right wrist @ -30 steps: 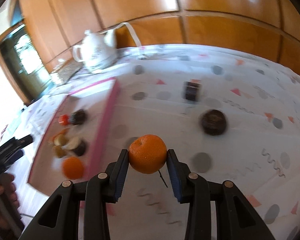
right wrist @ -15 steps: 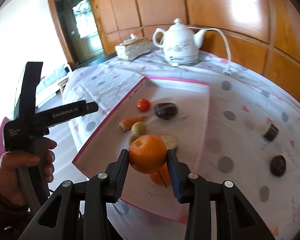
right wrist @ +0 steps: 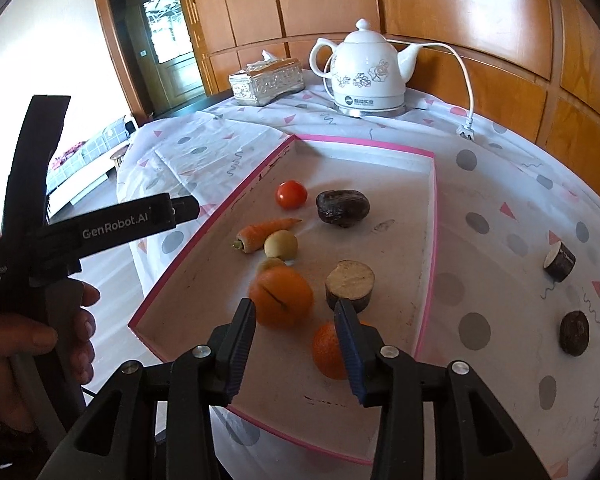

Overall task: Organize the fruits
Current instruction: 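Carry the orange with the right gripper into the tray and release, then move the open right gripper back over the cloth, then reach the left gripper to the dark brown lump and close on it, then lift the dark brown lump with the left gripper and carry it toward the tray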

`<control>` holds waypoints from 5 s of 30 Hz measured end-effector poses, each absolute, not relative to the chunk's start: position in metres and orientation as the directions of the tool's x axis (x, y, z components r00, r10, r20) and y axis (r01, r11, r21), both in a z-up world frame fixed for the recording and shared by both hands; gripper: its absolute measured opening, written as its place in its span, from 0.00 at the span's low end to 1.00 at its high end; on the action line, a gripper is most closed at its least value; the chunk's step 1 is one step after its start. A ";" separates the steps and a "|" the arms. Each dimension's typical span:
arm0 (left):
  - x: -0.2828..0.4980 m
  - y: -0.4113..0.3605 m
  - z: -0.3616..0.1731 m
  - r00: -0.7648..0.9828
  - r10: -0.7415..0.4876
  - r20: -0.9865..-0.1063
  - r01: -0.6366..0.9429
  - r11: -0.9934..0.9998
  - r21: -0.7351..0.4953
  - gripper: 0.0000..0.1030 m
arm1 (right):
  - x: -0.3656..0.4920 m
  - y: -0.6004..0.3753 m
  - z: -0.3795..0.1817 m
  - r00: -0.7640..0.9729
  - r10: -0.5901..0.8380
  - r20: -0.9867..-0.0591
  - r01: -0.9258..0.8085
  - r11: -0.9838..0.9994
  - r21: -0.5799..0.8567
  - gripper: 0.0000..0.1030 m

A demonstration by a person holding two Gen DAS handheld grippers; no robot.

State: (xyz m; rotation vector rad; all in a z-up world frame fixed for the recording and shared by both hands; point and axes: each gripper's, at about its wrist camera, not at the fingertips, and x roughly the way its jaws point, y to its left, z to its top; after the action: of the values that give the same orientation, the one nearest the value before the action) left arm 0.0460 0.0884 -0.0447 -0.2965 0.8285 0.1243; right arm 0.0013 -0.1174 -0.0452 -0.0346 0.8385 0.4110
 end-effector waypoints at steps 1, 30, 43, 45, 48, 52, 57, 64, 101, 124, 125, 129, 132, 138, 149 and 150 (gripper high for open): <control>0.046 0.088 -0.044 0.672 -0.007 -0.740 -0.222 0.952 -0.210 0.86 | 0.001 -0.119 -0.044 0.592 0.347 -0.728 -0.360 0.921 0.146 0.43; 0.041 0.074 -0.037 0.696 -0.047 -0.717 -0.147 0.967 -0.207 0.86 | -0.044 -0.280 -0.041 0.728 -0.074 -0.682 0.194 0.976 0.101 0.43; 0.042 0.066 -0.040 0.689 -0.051 -0.723 -0.121 0.975 -0.184 0.86 | -0.088 -0.415 -0.064 0.587 -0.399 -0.704 0.584 0.811 0.028 0.43; 0.042 0.065 -0.039 0.689 -0.053 -0.722 -0.114 0.977 -0.181 0.86 | -0.094 -0.434 -0.068 0.553 -0.434 -0.711 0.635 0.773 0.022 0.43; 0.041 0.062 -0.034 0.695 -0.059 -0.717 -0.099 0.979 -0.177 0.86 | -0.103 -0.458 -0.074 0.500 -0.491 -0.713 0.705 0.709 0.006 0.43; 0.042 0.056 -0.025 0.701 -0.073 -0.709 -0.073 0.982 -0.173 0.86 | -0.117 -0.493 -0.081 0.419 -0.559 -0.716 0.791 0.612 -0.016 0.43; 0.043 0.041 -0.008 0.717 -0.108 -0.689 -0.021 0.984 -0.176 0.85 | -0.128 -0.526 -0.095 0.349 -0.578 -0.738 0.851 0.525 -0.009 0.43; 0.047 -0.007 0.019 0.723 -0.216 -0.657 0.131 0.975 -0.177 0.85 | -0.130 -0.531 -0.101 0.359 -0.571 -0.738 0.858 0.513 0.020 0.45; 0.086 -0.301 -0.083 0.373 -0.371 -0.851 0.651 0.758 -0.045 0.47 | -0.127 -0.528 -0.104 0.397 -0.560 -0.727 0.840 0.540 0.043 0.62; 0.018 -0.225 -0.083 0.409 -0.417 -0.812 0.656 0.753 -0.057 0.45 | -0.125 -0.527 -0.104 0.396 -0.560 -0.728 0.840 0.541 0.041 0.62; 0.018 -0.225 -0.083 0.408 -0.420 -0.811 0.658 0.751 -0.058 0.45 | -0.125 -0.527 -0.104 0.395 -0.560 -0.728 0.840 0.540 0.040 0.63; 0.018 -0.221 -0.082 0.401 -0.424 -0.812 0.651 0.755 -0.073 0.45 | -0.124 -0.526 -0.104 0.394 -0.560 -0.729 0.840 0.541 0.038 0.63; 0.014 -0.216 -0.080 0.392 -0.428 -0.814 0.646 0.758 -0.088 0.45 | -0.123 -0.526 -0.105 0.394 -0.560 -0.729 0.840 0.541 0.037 0.63; 0.003 -0.199 -0.070 0.386 -0.453 -0.804 0.657 0.747 -0.105 0.45 | -0.123 -0.526 -0.106 0.389 -0.560 -0.732 0.840 0.542 0.032 0.63; -0.002 -0.156 -0.018 0.450 -0.539 -0.712 0.622 0.761 -0.183 0.45 | -0.121 -0.524 -0.104 0.358 -0.555 -0.751 0.842 0.539 0.003 0.63; 0.000 -0.149 -0.015 0.456 -0.541 -0.706 0.611 0.768 -0.195 0.45 | -0.121 -0.523 -0.103 0.357 -0.548 -0.757 0.843 0.538 0.009 0.63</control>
State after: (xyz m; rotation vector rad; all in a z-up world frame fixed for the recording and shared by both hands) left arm -0.0003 -0.1495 -0.0145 0.0915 0.8363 -0.7115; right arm -0.1212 -0.5233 -0.1025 0.4367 0.7789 -0.9347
